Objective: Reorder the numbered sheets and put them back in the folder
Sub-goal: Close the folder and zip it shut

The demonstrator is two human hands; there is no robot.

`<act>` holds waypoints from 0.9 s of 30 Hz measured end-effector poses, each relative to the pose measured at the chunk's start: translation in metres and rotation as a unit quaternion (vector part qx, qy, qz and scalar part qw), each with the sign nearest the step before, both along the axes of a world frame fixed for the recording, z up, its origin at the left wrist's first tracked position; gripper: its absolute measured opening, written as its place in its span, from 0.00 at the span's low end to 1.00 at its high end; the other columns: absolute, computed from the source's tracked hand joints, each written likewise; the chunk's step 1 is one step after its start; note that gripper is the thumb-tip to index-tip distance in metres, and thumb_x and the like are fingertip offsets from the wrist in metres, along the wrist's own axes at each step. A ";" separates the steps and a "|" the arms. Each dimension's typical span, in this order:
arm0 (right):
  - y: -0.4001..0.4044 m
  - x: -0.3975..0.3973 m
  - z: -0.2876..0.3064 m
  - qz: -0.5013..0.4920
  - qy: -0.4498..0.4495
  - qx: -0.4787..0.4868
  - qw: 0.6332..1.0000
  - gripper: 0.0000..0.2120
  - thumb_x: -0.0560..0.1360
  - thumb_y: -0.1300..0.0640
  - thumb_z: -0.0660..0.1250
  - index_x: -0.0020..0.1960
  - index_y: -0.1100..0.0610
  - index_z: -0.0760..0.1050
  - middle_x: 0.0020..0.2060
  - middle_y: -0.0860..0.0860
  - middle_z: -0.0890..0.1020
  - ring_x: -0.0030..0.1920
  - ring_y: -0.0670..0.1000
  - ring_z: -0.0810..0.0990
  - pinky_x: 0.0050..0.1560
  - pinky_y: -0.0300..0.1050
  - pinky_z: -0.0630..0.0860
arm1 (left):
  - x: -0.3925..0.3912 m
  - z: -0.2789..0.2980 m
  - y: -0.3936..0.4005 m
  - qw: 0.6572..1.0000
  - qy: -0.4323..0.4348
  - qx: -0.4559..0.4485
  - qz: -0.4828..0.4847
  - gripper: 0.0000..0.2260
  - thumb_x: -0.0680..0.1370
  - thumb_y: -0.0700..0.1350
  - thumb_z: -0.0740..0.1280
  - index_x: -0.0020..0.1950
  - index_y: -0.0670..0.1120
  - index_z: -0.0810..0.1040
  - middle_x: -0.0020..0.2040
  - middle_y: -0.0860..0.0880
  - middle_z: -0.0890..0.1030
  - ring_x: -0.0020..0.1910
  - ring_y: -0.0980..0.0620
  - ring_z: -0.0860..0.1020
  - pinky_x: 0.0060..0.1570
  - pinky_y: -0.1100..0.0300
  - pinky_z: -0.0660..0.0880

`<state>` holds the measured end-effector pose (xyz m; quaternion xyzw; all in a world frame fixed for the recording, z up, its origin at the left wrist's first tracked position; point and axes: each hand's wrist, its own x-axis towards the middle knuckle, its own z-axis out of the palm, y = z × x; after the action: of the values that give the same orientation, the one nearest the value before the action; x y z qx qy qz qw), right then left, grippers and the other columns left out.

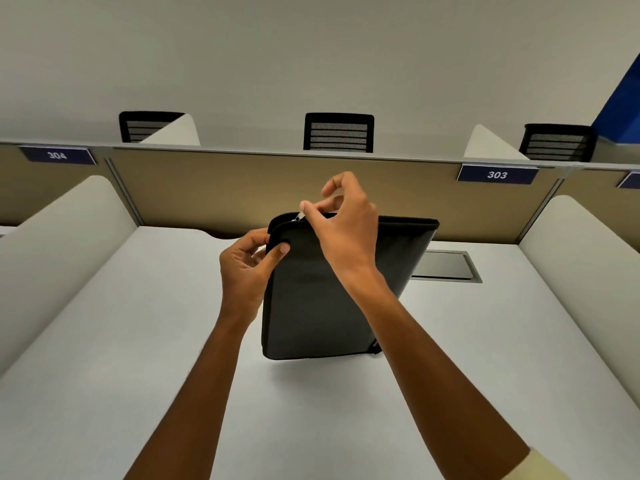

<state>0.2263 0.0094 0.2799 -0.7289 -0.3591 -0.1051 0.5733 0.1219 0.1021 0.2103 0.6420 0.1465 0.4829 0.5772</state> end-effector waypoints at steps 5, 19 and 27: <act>-0.017 0.025 -0.007 -0.044 0.017 -0.006 0.999 0.16 0.72 0.57 0.78 0.47 0.51 0.70 0.33 0.43 0.82 0.38 0.42 0.83 0.46 0.45 0.81 | -0.008 -0.009 0.012 1.000 -0.004 -0.005 0.007 0.09 0.74 0.33 0.71 0.52 0.43 0.82 0.49 0.44 0.84 0.50 0.50 0.83 0.50 0.62 0.79; -0.073 0.107 -0.016 -0.181 -0.039 -0.080 0.979 0.15 0.73 0.57 0.77 0.49 0.50 0.69 0.39 0.51 0.84 0.42 0.53 0.82 0.44 0.45 0.76 | -0.018 -0.033 0.034 0.999 0.025 0.003 0.034 0.08 0.74 0.36 0.71 0.53 0.39 0.80 0.45 0.55 0.85 0.49 0.50 0.83 0.52 0.61 0.80; -0.077 0.109 -0.020 -0.209 -0.127 -0.123 0.962 0.08 0.75 0.61 0.72 0.49 0.55 0.73 0.38 0.52 0.80 0.42 0.54 0.78 0.40 0.42 0.67 | -0.012 -0.035 0.035 0.999 0.040 0.006 0.024 0.06 0.74 0.36 0.72 0.49 0.44 0.81 0.44 0.55 0.85 0.48 0.49 0.83 0.52 0.59 0.80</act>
<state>0.3354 -0.0676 0.2596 -0.8333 -0.2787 -0.2690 0.3943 0.1098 0.1373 0.1754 0.6609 0.1817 0.4712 0.5550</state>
